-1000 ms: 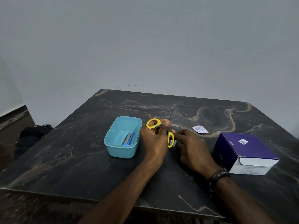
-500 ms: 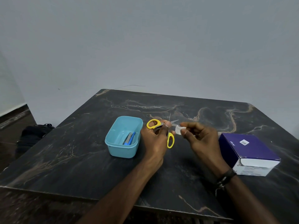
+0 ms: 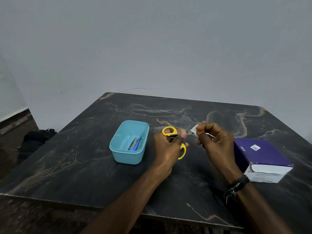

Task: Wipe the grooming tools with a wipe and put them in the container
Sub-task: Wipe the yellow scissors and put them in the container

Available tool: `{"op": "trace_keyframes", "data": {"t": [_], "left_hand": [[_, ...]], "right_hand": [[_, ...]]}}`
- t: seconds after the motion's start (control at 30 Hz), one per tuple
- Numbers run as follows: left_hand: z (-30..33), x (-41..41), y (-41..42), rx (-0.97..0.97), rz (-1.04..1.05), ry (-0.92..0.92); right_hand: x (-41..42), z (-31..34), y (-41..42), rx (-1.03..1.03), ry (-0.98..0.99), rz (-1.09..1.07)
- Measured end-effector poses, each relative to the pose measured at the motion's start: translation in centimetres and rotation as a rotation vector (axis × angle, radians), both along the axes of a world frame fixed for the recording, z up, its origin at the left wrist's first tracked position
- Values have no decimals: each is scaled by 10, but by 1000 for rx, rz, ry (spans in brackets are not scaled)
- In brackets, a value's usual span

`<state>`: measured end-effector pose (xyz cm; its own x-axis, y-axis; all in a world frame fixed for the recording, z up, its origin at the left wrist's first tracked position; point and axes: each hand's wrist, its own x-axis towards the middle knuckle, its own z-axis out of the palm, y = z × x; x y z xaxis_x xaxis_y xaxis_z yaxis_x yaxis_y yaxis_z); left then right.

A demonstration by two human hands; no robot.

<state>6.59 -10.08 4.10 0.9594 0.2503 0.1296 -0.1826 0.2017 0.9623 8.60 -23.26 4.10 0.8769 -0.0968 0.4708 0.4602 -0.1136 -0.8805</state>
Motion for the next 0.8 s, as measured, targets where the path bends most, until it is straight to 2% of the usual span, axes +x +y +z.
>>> {"op": "trace_keyframes", "data": {"t": [0.2,0.57,0.8], "left_hand": [[-1,-1,1,29,-2,-7],[0,-1,2,95,6,-30],[-2,-1,2,103,-15,-5]], "right_hand": [[1,-2,-1,-75,-13,-72],[5,-5,-6,-361,-67,-123],[9,-7,-9,-452,3,-20]]}}
